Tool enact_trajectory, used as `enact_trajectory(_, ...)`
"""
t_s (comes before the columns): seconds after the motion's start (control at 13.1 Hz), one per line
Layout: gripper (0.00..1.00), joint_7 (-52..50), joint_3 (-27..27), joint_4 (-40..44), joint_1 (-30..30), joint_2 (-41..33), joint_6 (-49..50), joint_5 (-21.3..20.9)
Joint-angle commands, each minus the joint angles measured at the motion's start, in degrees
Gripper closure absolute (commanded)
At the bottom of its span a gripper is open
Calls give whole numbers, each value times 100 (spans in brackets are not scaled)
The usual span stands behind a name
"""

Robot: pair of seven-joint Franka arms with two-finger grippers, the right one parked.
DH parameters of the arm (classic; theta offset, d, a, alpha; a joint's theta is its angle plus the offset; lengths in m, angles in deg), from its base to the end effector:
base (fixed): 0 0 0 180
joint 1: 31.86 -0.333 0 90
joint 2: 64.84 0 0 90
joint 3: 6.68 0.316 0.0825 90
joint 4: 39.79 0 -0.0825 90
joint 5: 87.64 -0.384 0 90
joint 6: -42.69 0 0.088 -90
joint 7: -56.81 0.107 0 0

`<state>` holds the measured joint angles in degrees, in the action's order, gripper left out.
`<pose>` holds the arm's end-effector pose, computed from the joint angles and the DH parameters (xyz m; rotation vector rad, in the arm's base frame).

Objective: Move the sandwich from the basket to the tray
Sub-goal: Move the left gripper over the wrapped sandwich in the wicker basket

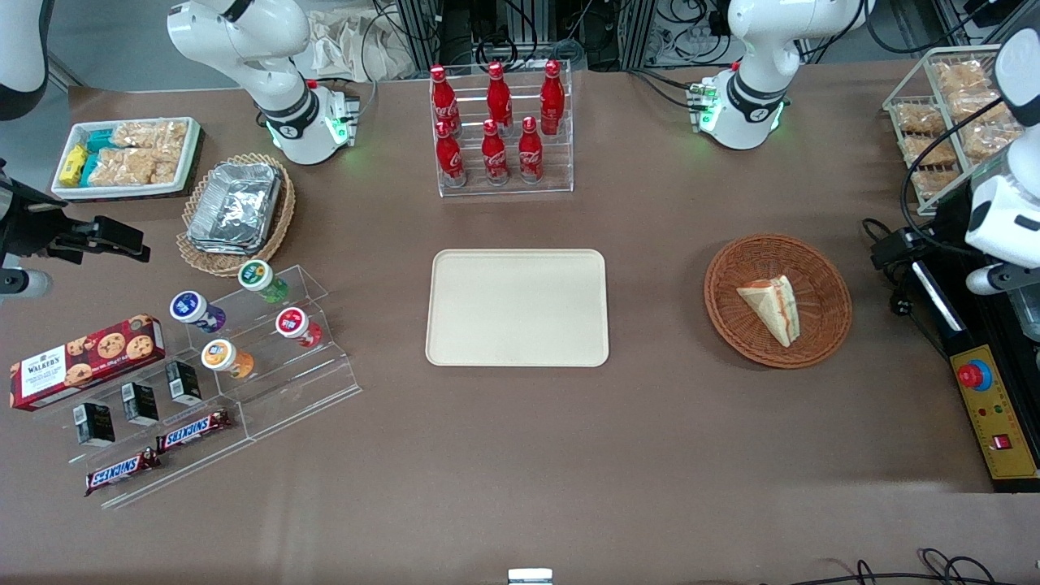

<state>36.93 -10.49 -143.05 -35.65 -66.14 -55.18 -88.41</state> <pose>0.5482 0.0008 0.5389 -3.0669 -0.5334 0.1056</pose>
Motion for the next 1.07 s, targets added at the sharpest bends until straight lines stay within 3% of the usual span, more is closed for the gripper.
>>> enact_trajectory(0.0, 0, -857, -111, -1157, 10, -449, -888, -2)
enact_trajectory(0.15, 0, -2233, -111, -1826, 10, -494, -1644, 15)
enact_trajectory(0.23, 0, -2413, -137, -2169, 10, -485, -2039, 6)
enact_trajectory(0.99, 0, -2565, -375, -3129, 28, -46, -3369, 6)
